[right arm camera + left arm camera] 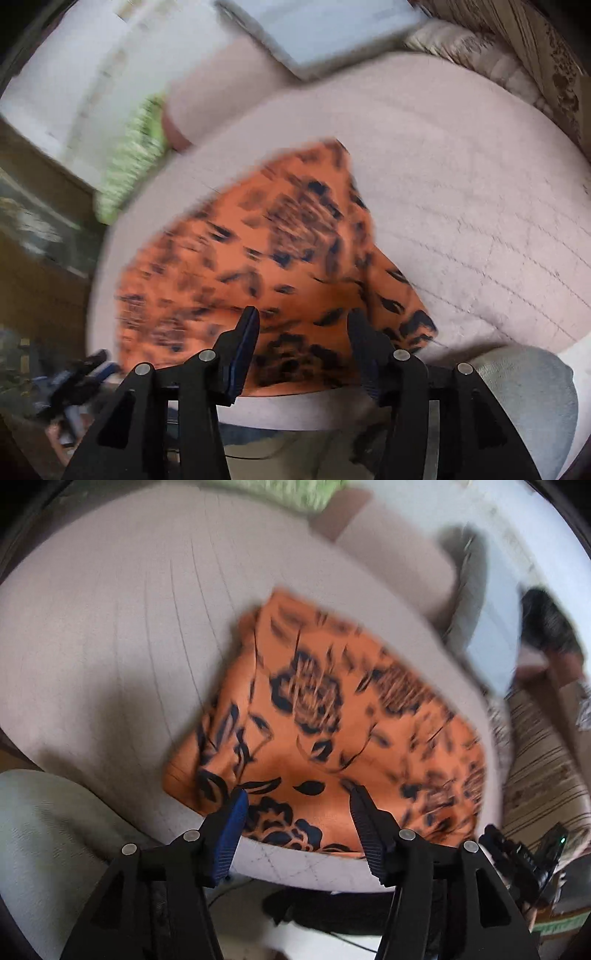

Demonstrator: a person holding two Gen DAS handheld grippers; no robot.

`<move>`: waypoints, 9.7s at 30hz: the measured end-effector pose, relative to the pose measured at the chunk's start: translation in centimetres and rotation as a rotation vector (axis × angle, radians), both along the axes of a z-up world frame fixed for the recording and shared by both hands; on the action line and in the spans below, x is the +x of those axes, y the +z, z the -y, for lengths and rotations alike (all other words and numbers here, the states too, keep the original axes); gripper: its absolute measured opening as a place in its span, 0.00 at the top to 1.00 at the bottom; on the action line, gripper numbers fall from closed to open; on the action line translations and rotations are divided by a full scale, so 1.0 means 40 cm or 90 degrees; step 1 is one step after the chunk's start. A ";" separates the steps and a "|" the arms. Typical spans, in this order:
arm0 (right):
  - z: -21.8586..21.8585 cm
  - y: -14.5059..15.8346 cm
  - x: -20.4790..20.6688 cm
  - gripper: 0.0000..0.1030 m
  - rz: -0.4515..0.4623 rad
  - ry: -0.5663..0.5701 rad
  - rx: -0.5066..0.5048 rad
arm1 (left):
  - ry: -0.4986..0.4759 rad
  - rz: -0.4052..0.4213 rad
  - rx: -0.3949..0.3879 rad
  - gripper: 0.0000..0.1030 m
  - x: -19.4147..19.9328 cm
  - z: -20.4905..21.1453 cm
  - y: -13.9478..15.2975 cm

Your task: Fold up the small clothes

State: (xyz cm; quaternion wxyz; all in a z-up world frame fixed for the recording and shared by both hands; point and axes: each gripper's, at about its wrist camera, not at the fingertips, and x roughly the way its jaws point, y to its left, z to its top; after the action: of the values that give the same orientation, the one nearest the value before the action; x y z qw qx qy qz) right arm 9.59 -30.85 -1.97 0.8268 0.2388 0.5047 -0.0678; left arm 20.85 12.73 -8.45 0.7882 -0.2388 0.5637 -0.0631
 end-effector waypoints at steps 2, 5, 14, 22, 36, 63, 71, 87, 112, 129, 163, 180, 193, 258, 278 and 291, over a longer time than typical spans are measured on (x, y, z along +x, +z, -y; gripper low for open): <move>0.002 -0.029 -0.002 0.50 -0.034 -0.038 -0.020 | 0.002 -0.019 0.014 0.46 0.012 0.013 -0.030; 0.002 -0.024 -0.032 0.55 -0.020 -0.046 -0.005 | 0.006 -0.007 0.015 0.46 0.002 0.005 -0.037; 0.009 -0.078 0.016 0.56 -0.059 -0.023 -0.019 | -0.033 0.012 0.110 0.51 0.015 0.063 -0.060; -0.018 0.002 0.000 0.91 -0.007 0.000 -0.093 | -0.028 0.036 0.163 1.00 -0.002 0.076 -0.050; -0.041 0.084 -0.030 0.46 0.092 -0.014 -0.088 | 0.029 0.104 0.046 0.46 -0.002 0.001 0.021; -0.705 0.004 0.386 0.34 0.009 0.404 0.079 | 0.025 -0.032 -0.063 0.85 0.159 -0.117 -0.148; -0.887 -0.057 0.521 0.34 -0.165 0.486 0.035 | 0.065 -0.016 -0.231 0.88 0.153 -0.193 -0.158; -1.047 -0.191 0.510 0.84 -0.310 0.571 -0.247 | 0.044 0.059 -0.195 0.90 0.141 -0.155 -0.098; 0.143 0.186 0.187 0.87 0.191 0.177 0.283 | -0.394 0.251 0.087 0.89 0.044 0.803 0.252; 0.251 -0.031 0.219 0.53 0.142 0.005 0.230 | -0.378 0.163 -0.036 0.52 0.119 0.795 0.142; 0.192 -0.131 0.225 0.24 -0.031 0.056 0.245 | -0.141 0.020 -0.153 0.32 0.385 0.464 -0.081; 0.135 -0.112 0.222 0.73 -0.019 0.096 0.243 | -0.172 0.040 -0.284 0.72 0.404 0.403 -0.127; -0.080 0.038 0.375 0.74 0.110 0.171 0.301 | -0.121 0.121 -0.278 0.72 0.510 0.112 0.123; -0.076 -0.090 0.712 0.58 0.081 0.172 0.087 | -0.047 0.045 -0.059 0.55 0.722 0.116 -0.006; -0.147 -0.238 0.409 0.90 0.042 0.132 0.022 | -0.053 0.028 -0.004 0.91 0.385 0.088 -0.075; -0.206 -0.147 0.148 0.50 0.154 0.117 -0.004 | -0.076 0.214 0.199 0.64 0.077 0.216 0.082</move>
State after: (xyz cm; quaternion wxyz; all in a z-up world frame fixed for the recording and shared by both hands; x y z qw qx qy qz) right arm 15.50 -22.59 -7.84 0.8849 0.1954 0.4212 0.0361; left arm 23.91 4.08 -5.17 0.8932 -0.0661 0.4405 -0.0608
